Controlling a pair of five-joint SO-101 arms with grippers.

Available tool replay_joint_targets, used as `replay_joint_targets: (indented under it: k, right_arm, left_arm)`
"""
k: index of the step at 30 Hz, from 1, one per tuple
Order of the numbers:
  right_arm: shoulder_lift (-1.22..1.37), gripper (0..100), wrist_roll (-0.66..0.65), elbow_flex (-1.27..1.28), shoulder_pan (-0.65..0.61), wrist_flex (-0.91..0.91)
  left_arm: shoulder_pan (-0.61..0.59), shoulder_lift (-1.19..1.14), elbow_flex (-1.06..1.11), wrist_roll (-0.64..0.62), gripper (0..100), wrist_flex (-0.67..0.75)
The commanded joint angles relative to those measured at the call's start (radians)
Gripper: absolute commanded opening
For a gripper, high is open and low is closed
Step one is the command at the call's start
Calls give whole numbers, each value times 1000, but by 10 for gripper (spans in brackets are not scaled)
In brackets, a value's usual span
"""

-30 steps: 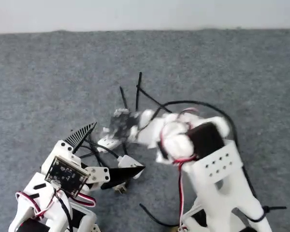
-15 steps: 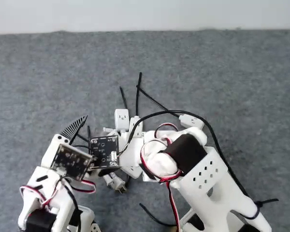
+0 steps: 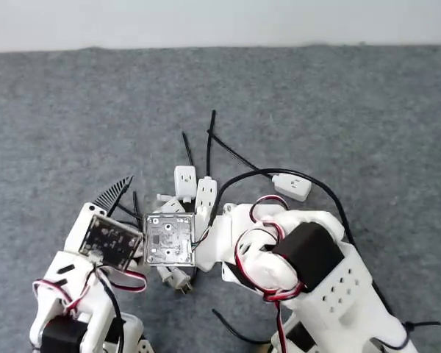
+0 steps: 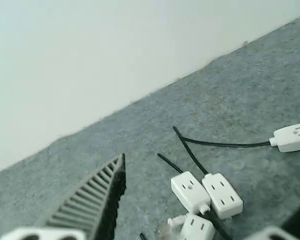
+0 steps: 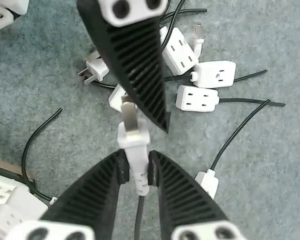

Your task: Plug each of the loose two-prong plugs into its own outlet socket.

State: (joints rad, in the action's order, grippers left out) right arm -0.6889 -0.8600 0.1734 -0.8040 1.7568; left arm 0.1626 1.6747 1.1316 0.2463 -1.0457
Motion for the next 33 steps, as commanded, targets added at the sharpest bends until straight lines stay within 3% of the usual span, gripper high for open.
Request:
replay_joint_targets:
  k: [1, 10, 17, 33]
  right_arm:
    - [-36, 9, 15, -15, -2, 38]
    - [-22, 9, 15, 3, -1, 22]
    - [-21, 9, 17, 5, 58, -16]
    - [-31, 9, 15, 5, 51, 7]
  left_arm:
    - [-2, 0, -105, 9, 524, -40]
    - [2, 3, -165, -2, 524, -95]
    - [72, 3, -246, -25, 524, -175]
    - [78, 5, -84, -17, 524, -137]
